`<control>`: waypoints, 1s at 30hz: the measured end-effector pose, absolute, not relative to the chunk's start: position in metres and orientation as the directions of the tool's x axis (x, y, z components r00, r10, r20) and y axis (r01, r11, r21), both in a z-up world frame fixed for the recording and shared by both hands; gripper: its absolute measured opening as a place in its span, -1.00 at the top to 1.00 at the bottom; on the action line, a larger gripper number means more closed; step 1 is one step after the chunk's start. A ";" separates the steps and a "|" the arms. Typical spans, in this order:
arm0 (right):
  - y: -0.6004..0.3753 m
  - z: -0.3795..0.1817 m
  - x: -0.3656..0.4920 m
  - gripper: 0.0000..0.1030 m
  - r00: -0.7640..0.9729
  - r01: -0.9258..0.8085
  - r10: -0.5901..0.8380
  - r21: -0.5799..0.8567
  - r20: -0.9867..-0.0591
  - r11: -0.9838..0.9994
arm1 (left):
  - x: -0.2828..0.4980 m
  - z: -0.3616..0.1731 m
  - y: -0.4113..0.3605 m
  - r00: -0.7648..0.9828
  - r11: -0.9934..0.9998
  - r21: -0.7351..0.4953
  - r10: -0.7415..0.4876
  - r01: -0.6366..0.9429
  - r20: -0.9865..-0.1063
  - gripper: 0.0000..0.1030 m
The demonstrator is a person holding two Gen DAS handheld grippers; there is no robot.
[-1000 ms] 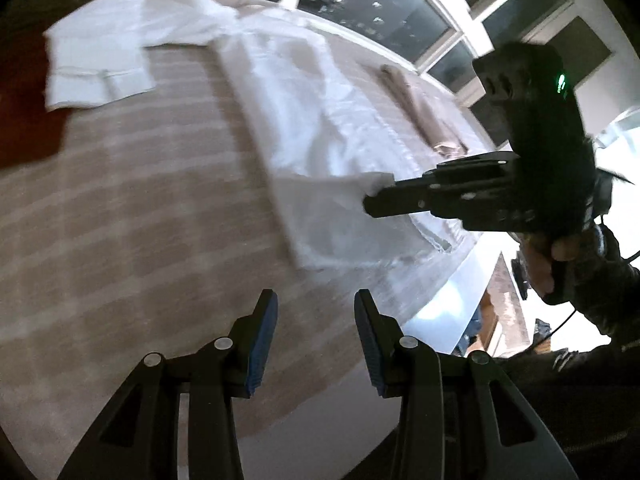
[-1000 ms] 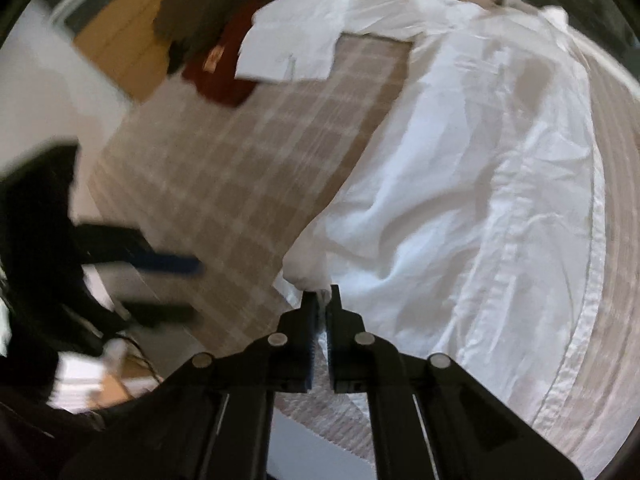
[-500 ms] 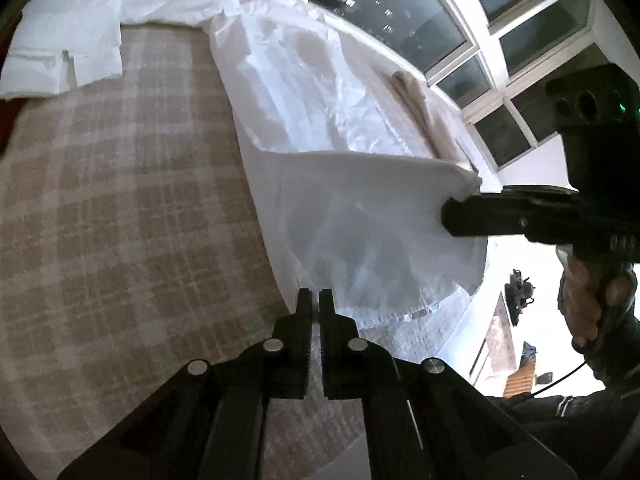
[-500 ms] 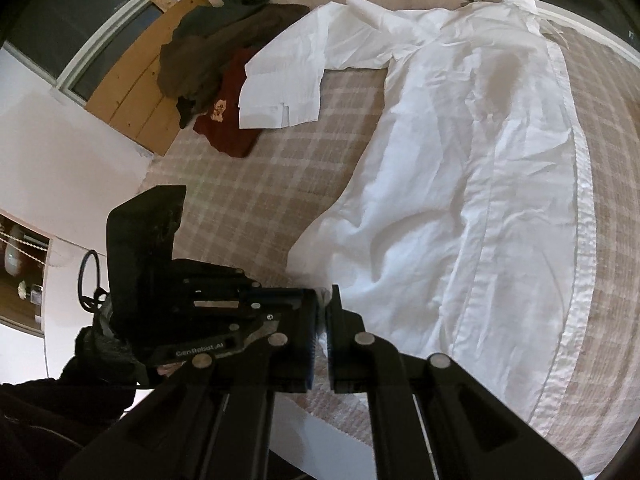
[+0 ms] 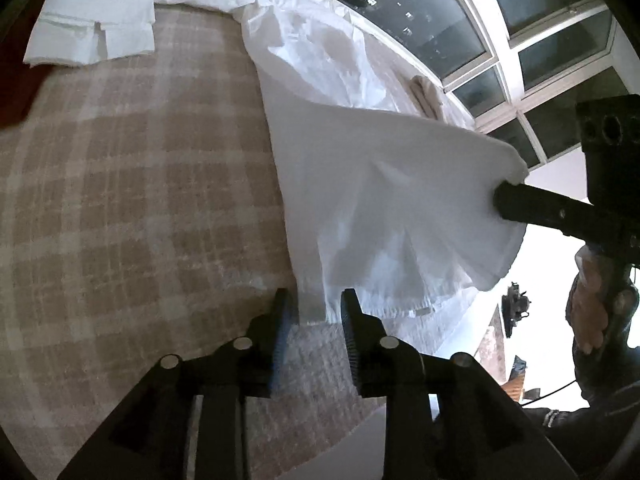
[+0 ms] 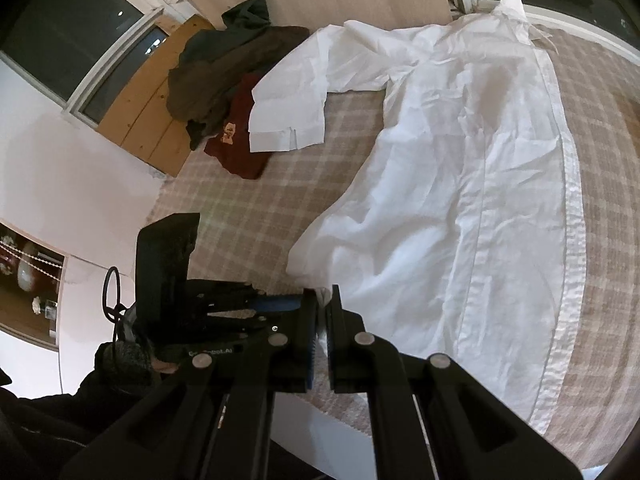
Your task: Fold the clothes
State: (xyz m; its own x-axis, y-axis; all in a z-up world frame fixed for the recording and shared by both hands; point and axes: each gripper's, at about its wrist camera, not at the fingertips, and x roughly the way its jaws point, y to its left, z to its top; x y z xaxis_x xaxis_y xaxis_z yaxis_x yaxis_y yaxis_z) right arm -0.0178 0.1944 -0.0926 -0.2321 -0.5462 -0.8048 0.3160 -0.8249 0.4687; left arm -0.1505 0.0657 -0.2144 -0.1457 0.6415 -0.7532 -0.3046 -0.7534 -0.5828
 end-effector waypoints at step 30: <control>0.145 -0.177 -0.012 0.84 -0.083 0.315 -0.488 0.442 -0.869 -0.840 | -0.138 -0.215 0.052 -0.134 -0.731 -0.561 0.647 -0.389 -0.751 0.84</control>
State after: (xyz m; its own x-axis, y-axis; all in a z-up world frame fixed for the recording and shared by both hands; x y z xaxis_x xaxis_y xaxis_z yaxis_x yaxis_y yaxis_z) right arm -0.0123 0.1448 -0.1767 -0.0830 -0.4883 -0.8687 0.3154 -0.8398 0.4419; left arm -0.1378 0.0523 -0.2149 -0.1343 0.6471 -0.7505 -0.3886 -0.7311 -0.5608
